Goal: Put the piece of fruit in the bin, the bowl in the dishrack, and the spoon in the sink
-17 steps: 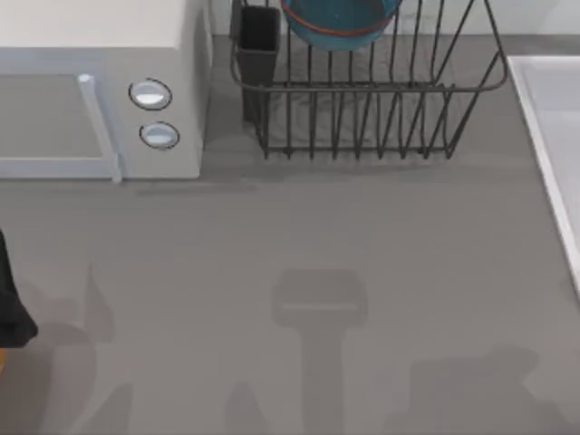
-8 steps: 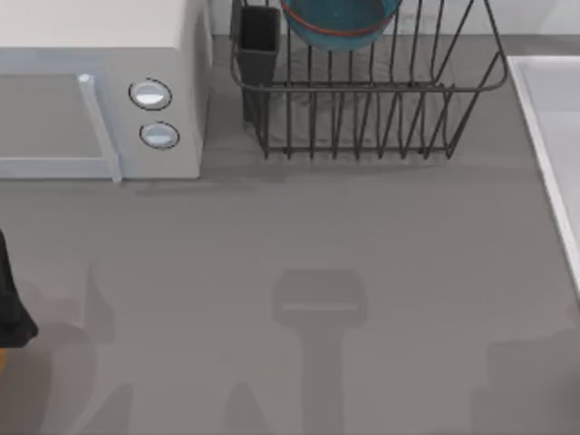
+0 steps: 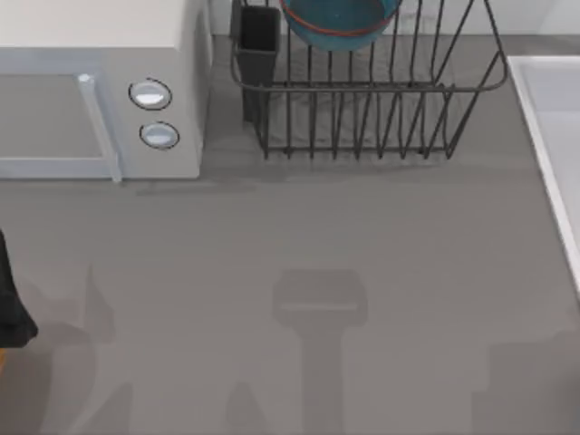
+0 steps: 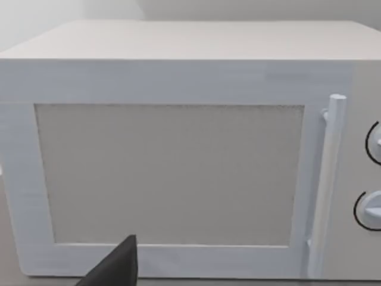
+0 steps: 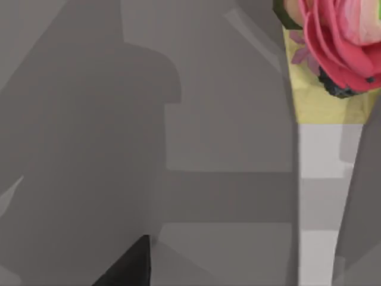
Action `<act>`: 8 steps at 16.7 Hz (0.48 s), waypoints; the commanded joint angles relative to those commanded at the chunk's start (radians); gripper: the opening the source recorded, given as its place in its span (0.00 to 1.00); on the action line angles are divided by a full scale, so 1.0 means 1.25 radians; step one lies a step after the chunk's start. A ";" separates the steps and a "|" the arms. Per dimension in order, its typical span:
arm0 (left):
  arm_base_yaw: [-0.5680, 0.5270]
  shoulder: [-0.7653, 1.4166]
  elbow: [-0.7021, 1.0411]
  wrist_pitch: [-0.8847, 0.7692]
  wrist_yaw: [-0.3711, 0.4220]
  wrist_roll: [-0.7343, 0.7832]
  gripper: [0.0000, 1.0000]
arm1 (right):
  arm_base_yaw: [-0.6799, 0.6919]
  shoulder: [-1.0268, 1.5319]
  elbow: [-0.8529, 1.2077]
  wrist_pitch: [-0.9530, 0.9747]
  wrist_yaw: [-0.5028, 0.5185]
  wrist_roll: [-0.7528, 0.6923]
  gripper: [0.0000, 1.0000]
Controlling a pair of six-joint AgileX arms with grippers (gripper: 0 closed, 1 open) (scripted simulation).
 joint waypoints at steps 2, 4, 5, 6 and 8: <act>0.000 0.000 0.000 0.000 0.000 0.000 1.00 | 0.000 0.000 0.000 0.000 0.000 0.000 0.70; 0.000 0.000 0.000 0.000 0.000 0.000 1.00 | 0.000 0.000 0.000 0.000 0.000 0.000 0.55; 0.000 0.000 0.000 0.000 0.000 0.000 1.00 | 0.000 0.000 0.000 0.000 0.000 0.000 0.47; 0.000 0.000 0.000 0.000 0.000 0.000 1.00 | 0.000 0.000 0.000 0.000 0.000 0.000 0.40; 0.000 0.000 0.000 0.000 0.000 0.000 1.00 | 0.000 0.000 0.000 0.000 0.000 0.000 0.25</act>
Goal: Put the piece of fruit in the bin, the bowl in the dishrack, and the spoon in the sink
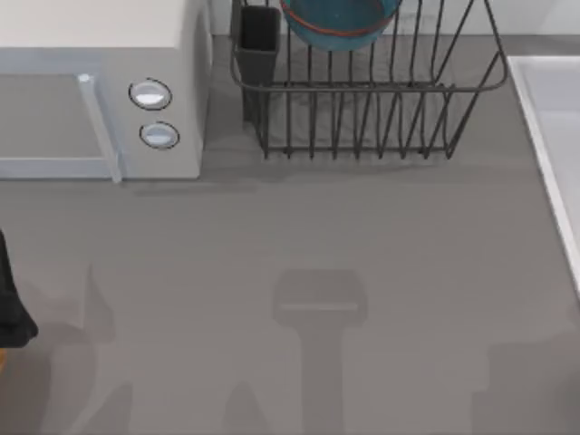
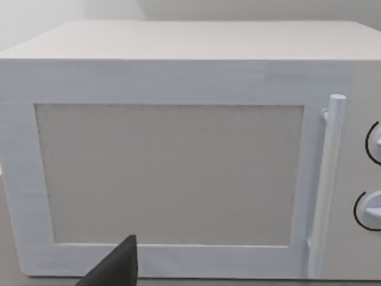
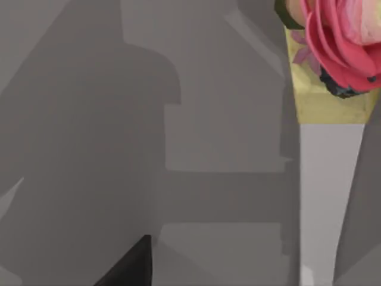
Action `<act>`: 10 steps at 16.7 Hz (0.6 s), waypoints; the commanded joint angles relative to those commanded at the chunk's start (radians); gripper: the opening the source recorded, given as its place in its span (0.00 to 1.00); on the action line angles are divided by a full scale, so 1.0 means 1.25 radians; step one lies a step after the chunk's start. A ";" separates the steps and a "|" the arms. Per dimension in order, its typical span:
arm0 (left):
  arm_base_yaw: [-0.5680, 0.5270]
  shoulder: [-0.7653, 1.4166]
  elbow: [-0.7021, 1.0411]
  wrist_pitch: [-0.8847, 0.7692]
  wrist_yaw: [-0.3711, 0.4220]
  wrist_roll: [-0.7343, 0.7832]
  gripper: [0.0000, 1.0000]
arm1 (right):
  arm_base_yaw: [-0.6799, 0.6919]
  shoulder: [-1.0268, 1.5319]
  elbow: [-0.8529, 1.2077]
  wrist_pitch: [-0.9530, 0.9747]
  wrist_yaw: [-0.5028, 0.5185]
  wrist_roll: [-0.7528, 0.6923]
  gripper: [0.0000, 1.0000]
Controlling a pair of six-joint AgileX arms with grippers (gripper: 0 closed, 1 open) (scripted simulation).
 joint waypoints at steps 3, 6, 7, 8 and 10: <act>0.000 0.000 0.000 0.000 0.000 0.000 1.00 | 0.000 0.000 0.000 0.000 0.000 0.000 0.02; 0.000 0.000 0.000 0.000 0.000 0.000 1.00 | 0.000 0.000 0.000 0.000 0.000 0.000 0.00; 0.000 0.000 0.000 0.000 0.000 0.000 1.00 | 0.000 0.000 0.000 0.000 0.000 0.000 0.00; 0.000 0.000 0.000 0.000 0.000 0.000 1.00 | 0.000 0.000 0.000 0.000 0.000 0.000 0.00; 0.000 0.000 0.000 0.000 0.000 0.000 1.00 | 0.000 0.000 0.000 0.000 0.000 0.000 0.00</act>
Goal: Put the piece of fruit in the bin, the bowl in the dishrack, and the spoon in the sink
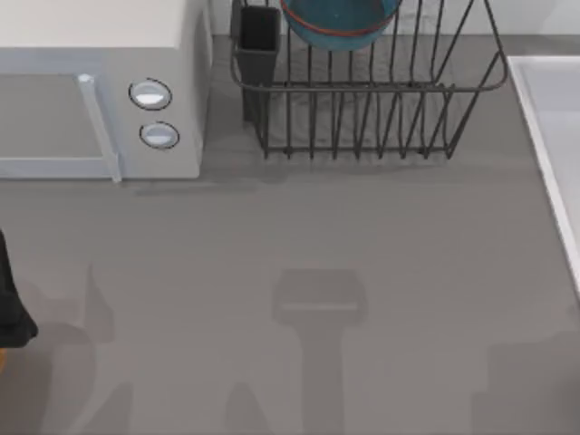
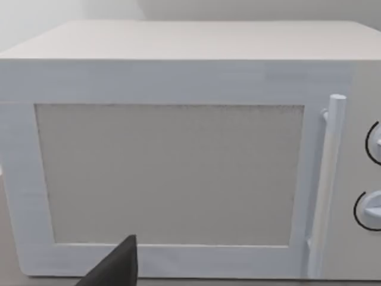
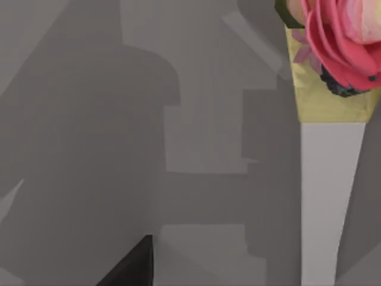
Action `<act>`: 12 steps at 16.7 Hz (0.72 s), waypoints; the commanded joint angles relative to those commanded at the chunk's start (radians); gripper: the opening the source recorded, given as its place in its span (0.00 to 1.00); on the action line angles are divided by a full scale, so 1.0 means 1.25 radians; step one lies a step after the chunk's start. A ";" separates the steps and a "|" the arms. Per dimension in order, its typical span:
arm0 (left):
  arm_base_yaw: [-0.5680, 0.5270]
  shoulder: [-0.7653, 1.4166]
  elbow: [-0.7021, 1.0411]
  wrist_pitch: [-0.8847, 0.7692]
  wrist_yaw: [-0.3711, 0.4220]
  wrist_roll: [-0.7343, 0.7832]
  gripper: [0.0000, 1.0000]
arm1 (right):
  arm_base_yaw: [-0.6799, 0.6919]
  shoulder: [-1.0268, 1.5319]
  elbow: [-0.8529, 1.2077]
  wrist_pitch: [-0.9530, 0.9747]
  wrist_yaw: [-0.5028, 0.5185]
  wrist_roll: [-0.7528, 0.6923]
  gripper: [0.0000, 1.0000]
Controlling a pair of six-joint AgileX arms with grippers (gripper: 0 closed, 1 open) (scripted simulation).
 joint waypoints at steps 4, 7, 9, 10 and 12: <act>0.000 0.000 0.000 0.000 0.000 0.000 1.00 | -0.003 -0.063 0.049 -0.093 -0.012 0.005 0.00; 0.000 0.000 0.000 0.000 0.000 0.000 1.00 | -0.004 -0.094 0.112 -0.173 -0.012 0.001 0.00; 0.000 0.000 0.000 0.000 0.000 0.000 1.00 | -0.004 -0.114 0.152 -0.264 -0.012 0.001 0.00; 0.000 0.000 0.000 0.000 0.000 0.000 1.00 | -0.005 -0.125 0.171 -0.312 -0.012 0.000 0.00; 0.000 0.000 0.000 0.000 0.000 0.000 1.00 | -0.006 -0.151 0.216 -0.393 -0.012 -0.001 0.00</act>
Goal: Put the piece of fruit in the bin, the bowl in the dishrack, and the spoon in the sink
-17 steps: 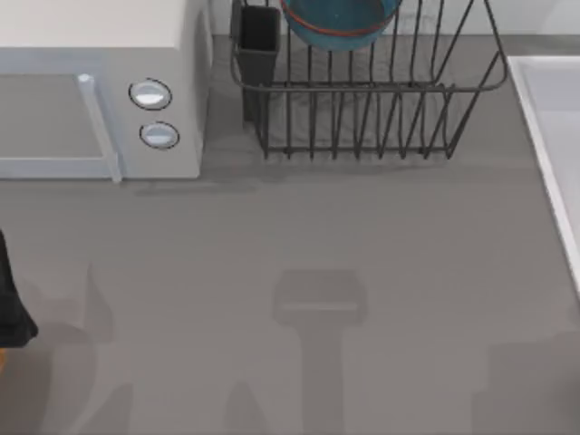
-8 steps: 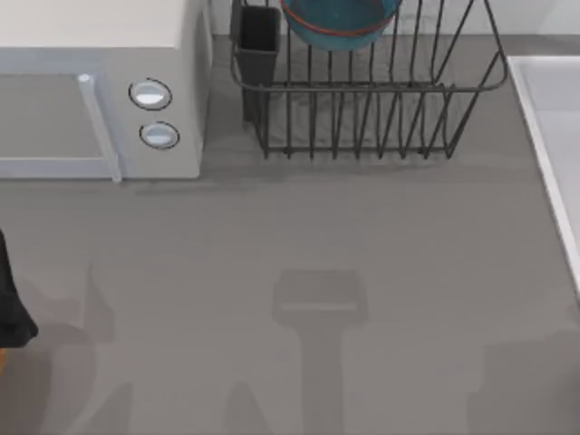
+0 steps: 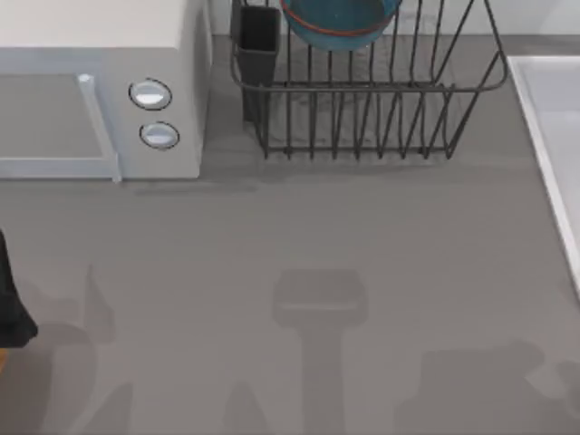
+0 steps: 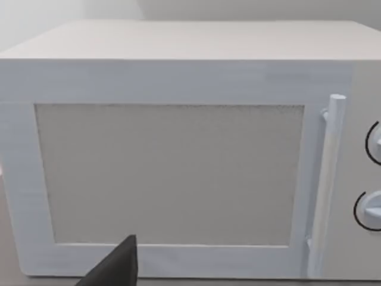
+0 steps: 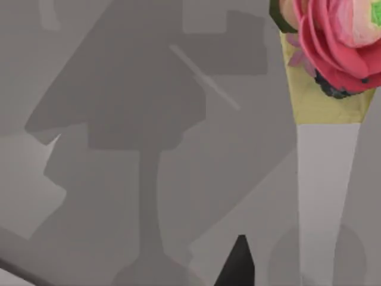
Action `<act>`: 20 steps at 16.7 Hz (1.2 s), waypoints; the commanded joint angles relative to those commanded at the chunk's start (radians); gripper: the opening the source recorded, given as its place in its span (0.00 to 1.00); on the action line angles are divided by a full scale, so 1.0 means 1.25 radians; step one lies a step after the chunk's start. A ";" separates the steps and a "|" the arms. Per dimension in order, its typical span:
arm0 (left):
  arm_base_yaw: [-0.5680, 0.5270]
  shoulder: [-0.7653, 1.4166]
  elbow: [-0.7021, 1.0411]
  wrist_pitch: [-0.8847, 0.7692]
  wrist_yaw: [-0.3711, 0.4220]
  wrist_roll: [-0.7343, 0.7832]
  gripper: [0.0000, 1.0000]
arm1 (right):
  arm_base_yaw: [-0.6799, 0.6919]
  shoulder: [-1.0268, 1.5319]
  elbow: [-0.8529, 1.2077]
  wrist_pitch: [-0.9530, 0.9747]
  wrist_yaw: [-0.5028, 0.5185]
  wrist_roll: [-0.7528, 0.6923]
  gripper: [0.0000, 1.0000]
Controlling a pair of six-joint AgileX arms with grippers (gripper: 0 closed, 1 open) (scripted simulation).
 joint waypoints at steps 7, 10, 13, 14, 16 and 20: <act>0.000 0.000 0.000 0.000 0.000 0.000 1.00 | 0.001 -0.042 0.054 -0.061 0.000 0.004 0.00; 0.000 0.000 0.000 0.000 0.000 0.000 1.00 | 0.000 -0.018 0.079 -0.078 -0.001 0.002 0.00; 0.000 0.000 0.000 0.000 0.000 0.000 1.00 | -0.001 0.077 0.180 -0.127 -0.001 0.000 0.00; 0.000 0.000 0.000 0.000 0.000 0.000 1.00 | -0.001 0.121 0.231 -0.147 0.000 0.000 0.00; 0.000 0.000 0.000 0.000 0.000 0.000 1.00 | 0.001 0.222 0.357 -0.189 0.002 -0.001 0.00; 0.000 0.000 0.000 0.000 0.000 0.000 1.00 | 0.004 0.453 0.690 -0.278 0.004 0.001 0.00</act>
